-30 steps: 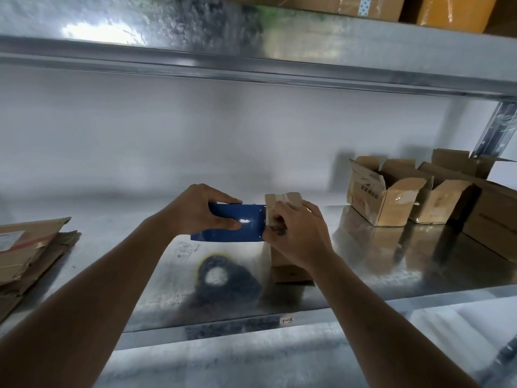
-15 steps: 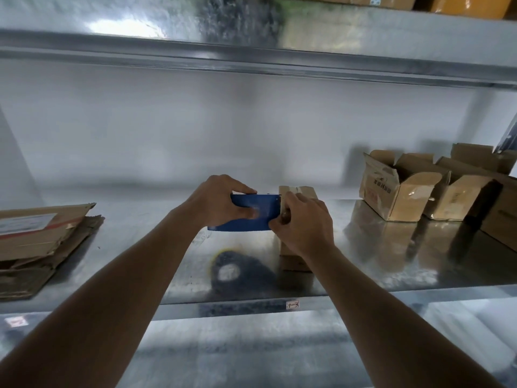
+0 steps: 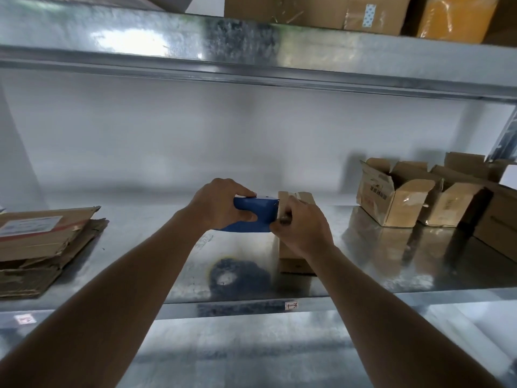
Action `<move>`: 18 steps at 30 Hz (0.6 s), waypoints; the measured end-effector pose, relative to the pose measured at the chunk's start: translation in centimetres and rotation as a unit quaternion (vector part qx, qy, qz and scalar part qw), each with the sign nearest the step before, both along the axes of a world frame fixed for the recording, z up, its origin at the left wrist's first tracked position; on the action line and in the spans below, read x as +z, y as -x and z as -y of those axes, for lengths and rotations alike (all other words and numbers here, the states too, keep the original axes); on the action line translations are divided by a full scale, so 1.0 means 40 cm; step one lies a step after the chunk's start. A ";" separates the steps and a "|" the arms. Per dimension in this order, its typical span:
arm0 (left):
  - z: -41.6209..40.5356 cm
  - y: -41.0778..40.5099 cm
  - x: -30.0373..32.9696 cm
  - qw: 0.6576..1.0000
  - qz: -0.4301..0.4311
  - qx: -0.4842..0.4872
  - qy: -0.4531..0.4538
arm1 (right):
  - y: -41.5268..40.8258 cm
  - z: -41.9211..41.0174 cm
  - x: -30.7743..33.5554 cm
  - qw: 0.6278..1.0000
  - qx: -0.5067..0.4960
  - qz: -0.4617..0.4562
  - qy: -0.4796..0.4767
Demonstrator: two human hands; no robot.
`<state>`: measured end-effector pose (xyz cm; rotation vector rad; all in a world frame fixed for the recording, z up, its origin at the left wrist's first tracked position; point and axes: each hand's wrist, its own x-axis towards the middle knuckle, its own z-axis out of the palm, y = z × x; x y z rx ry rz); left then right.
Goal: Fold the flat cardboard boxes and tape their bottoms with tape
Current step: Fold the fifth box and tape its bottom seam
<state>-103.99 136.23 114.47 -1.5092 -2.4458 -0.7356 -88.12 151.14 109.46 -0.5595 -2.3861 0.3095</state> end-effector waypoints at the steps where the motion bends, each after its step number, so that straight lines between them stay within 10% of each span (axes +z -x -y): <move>1: -0.005 -0.004 0.004 1.000 -0.002 0.002 0.003 | 0.000 0.002 0.000 1.000 -0.001 0.000 0.005; 5: 0.021 0.030 -0.006 0.984 -0.114 0.105 0.091 | -0.020 0.010 -0.001 1.000 -0.021 -0.003 0.018; 18: 0.077 0.113 -0.053 0.991 0.060 0.028 -0.119 | 0.002 -0.018 -0.031 0.995 0.037 -0.060 -0.064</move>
